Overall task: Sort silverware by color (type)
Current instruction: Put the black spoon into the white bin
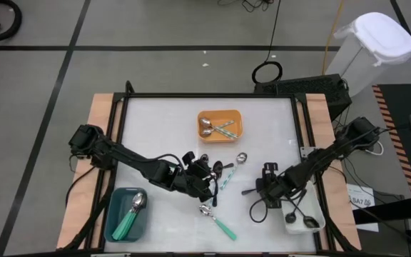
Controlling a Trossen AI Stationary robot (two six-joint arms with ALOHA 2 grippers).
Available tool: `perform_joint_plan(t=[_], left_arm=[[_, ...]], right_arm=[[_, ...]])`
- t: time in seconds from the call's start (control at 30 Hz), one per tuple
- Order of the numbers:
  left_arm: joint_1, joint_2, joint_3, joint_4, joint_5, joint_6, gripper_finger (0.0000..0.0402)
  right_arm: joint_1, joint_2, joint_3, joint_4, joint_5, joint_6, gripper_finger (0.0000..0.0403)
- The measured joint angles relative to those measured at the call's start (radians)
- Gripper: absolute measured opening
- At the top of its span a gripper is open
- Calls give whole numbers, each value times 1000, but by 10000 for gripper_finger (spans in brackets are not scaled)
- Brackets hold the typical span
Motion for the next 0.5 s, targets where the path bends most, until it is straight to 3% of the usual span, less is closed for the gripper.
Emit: perform_joint_plan(t=[0.3, 0.5], left_arm=[[0, 0, 0, -1, 0, 8, 161], [0, 0, 0, -1, 0, 7, 161]], right_arm=[[1, 26, 21, -15, -5, -3, 124], [1, 26, 23, -26, -21, 1, 103]])
